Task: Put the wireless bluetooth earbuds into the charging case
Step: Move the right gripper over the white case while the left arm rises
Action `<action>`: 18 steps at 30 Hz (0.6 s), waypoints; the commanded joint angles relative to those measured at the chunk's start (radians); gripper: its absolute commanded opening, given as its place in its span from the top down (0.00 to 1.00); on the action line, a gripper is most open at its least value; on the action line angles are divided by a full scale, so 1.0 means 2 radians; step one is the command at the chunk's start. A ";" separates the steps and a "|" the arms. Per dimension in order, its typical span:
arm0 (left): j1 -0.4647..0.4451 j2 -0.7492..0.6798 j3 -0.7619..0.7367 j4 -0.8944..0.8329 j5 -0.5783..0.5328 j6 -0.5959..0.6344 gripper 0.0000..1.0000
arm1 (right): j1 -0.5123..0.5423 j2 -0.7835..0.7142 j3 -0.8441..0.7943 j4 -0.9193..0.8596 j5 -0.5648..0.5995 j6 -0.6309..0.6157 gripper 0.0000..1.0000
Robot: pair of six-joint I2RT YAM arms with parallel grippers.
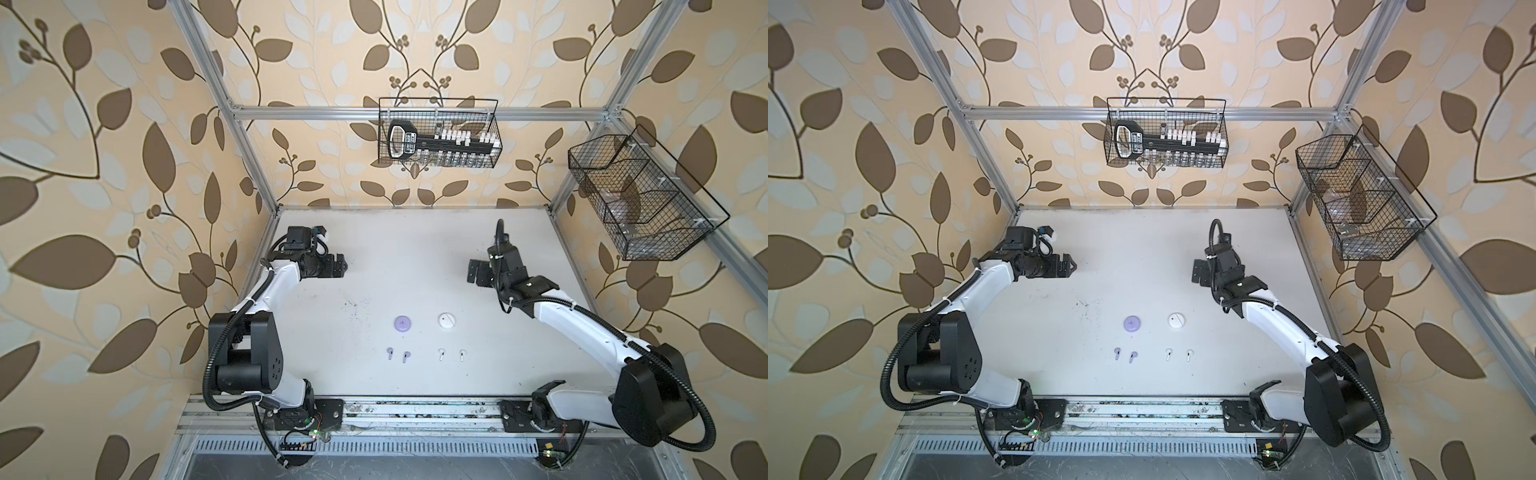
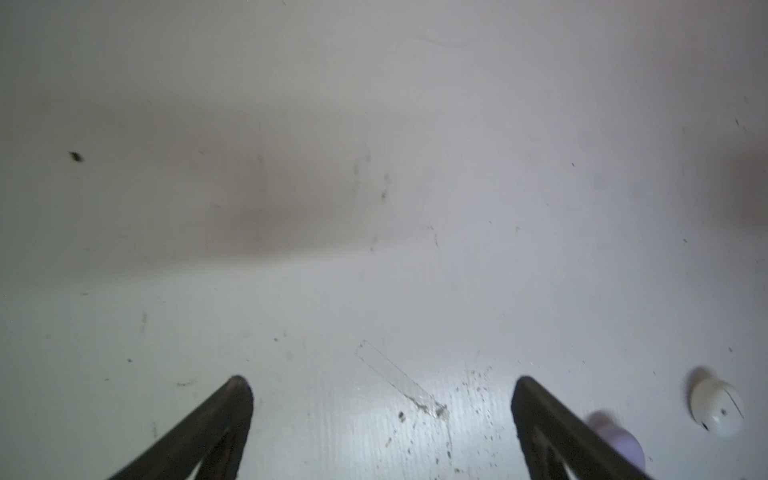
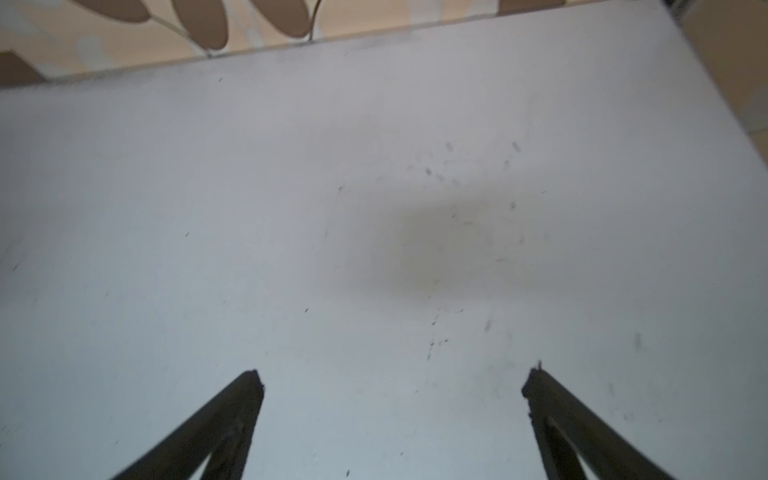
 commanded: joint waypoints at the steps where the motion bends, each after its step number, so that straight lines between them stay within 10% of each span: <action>1: -0.034 -0.049 -0.019 -0.033 0.037 0.031 0.01 | 0.051 -0.017 -0.030 -0.028 -0.033 -0.004 0.00; 18: -0.076 -0.048 -0.044 -0.010 0.037 0.039 0.01 | 0.152 0.103 -0.026 -0.055 -0.045 -0.023 0.21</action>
